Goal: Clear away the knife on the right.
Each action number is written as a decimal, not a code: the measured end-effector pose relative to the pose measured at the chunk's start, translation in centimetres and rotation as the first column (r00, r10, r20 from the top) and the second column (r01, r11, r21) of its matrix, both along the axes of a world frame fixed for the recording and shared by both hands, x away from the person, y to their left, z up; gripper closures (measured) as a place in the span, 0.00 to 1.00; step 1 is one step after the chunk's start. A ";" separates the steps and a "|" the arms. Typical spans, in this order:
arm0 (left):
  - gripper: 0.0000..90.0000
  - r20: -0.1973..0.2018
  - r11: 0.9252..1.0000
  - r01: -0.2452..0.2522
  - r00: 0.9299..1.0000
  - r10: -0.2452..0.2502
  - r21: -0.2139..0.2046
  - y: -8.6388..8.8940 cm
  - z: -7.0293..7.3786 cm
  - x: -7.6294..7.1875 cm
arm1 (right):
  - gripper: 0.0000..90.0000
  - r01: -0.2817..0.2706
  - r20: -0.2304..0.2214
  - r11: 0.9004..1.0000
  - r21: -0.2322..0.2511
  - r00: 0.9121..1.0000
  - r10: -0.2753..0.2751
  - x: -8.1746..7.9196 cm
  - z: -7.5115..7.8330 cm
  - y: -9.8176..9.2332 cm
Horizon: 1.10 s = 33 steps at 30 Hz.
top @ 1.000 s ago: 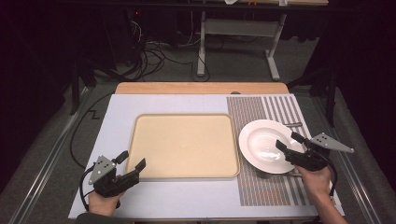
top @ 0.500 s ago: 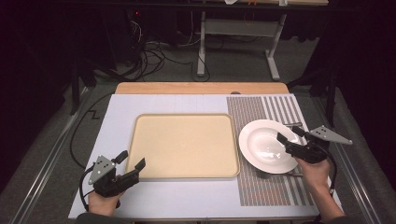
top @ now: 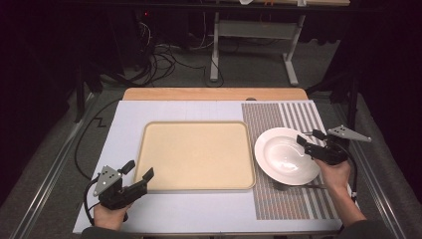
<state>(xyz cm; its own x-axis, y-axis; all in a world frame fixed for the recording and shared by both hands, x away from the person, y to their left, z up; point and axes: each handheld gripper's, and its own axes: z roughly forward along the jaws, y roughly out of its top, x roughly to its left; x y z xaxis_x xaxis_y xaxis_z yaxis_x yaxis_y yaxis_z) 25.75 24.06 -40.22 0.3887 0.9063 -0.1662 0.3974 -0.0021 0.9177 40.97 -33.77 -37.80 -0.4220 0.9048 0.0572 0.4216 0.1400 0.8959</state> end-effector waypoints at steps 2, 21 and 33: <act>0.32 -0.001 1.000 -0.001 1.000 0.001 0.000 0.0 0.0 0.0 | 0.33 0.008 -0.010 1.000 -0.004 1.000 -0.008 0.3 -0.1 -0.1; 0.32 0.004 1.000 -0.012 1.000 0.012 -0.004 -0.1 -0.1 0.1 | 0.42 0.031 -0.143 0.998 -0.060 0.989 -0.039 4.0 0.6 -1.5; 0.32 0.006 1.000 -0.006 1.000 0.006 -0.005 -0.1 -0.1 0.1 | 0.46 0.029 -0.213 0.983 -0.182 0.975 -0.068 6.2 0.9 -2.3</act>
